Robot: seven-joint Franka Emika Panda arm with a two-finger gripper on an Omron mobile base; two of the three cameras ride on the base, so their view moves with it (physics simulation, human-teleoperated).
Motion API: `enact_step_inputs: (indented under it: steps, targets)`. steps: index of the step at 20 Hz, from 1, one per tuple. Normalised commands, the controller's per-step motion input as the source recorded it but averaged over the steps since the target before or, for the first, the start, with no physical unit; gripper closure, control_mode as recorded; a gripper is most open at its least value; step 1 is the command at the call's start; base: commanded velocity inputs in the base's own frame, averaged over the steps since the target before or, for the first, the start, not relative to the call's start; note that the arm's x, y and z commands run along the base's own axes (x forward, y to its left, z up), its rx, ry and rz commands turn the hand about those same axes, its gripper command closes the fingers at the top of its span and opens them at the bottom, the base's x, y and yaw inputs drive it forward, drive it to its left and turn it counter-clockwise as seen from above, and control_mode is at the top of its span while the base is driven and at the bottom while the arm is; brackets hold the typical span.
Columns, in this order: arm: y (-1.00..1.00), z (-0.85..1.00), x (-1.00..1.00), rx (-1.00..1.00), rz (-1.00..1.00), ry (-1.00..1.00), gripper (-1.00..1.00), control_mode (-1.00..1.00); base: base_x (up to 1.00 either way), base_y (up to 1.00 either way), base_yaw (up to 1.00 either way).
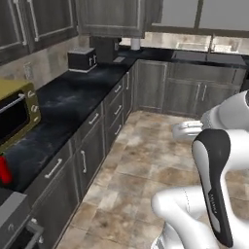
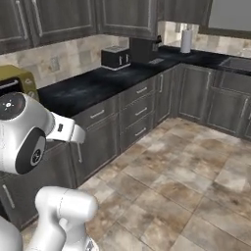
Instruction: Take 2 condiments from the cabinet and move them on the counter near the stove.Make sure the condiments are lined up with each other, next to each other.
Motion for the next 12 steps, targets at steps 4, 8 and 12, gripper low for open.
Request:
enact_step_inputs:
  steps: [4,8,12]
  targets:
    - [0.0,0.0,0.0,0.0,0.0,0.0,-1.0,1.0,0.4,-0.21,-0.51]
    - [0.0,0.0,0.0,0.0,0.0,0.0,-1.0,1.0,0.5,-0.21,-0.41]
    - [0.0,0.0,0.0,0.0,0.0,0.0,-1.0,1.0,0.54,-0.32,-0.37]
